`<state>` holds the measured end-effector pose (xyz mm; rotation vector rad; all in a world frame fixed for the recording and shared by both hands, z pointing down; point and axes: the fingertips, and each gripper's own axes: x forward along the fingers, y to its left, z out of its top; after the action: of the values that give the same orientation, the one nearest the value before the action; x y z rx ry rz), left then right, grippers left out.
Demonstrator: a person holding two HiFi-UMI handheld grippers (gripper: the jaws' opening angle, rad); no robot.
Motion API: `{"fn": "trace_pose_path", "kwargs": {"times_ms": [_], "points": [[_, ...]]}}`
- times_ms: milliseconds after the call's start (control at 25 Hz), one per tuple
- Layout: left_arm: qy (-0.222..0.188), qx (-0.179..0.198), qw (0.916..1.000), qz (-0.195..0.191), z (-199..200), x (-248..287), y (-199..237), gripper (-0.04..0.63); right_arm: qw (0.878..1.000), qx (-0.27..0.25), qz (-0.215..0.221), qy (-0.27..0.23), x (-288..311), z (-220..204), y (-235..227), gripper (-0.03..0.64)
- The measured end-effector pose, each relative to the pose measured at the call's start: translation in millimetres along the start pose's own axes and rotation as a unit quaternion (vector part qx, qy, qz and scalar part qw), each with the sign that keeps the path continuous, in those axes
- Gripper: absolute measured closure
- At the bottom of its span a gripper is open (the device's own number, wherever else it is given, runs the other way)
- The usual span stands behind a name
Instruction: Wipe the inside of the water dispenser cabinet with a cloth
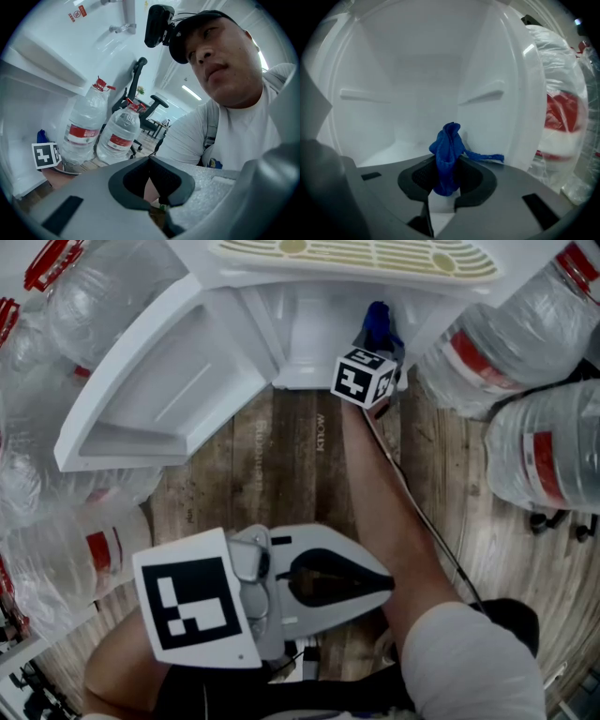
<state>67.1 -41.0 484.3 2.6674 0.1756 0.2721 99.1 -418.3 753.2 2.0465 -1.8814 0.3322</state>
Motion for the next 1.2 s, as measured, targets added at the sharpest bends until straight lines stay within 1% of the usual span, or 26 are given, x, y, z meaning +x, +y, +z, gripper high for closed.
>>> {"fn": "trace_pose_path", "kwargs": {"times_ms": [160, 400, 680, 1040, 1200], "points": [[-0.004, -0.004, 1.0000, -0.001, 2, 4, 1, 0.597, 1.000, 0.007, 0.002, 0.002, -9, -10, -4, 0.526], [-0.001, -0.001, 1.0000, -0.009, 3, 14, 0, 0.597, 1.000, -0.006, 0.011, 0.000, -19, -18, -7, 0.526], [-0.001, 0.000, 0.9999, -0.010, 4, 22, -1, 0.597, 1.000, -0.001, 0.024, 0.004, -29, -26, -11, 0.526], [-0.006, -0.003, 0.9999, -0.011, 10, 31, -3, 0.597, 0.999, -0.012, 0.038, 0.013, -40, -37, -19, 0.525], [-0.005, -0.001, 0.9999, -0.012, 11, 35, -4, 0.597, 0.999, -0.009, 0.044, 0.018, -41, -42, -22, 0.525]]}}
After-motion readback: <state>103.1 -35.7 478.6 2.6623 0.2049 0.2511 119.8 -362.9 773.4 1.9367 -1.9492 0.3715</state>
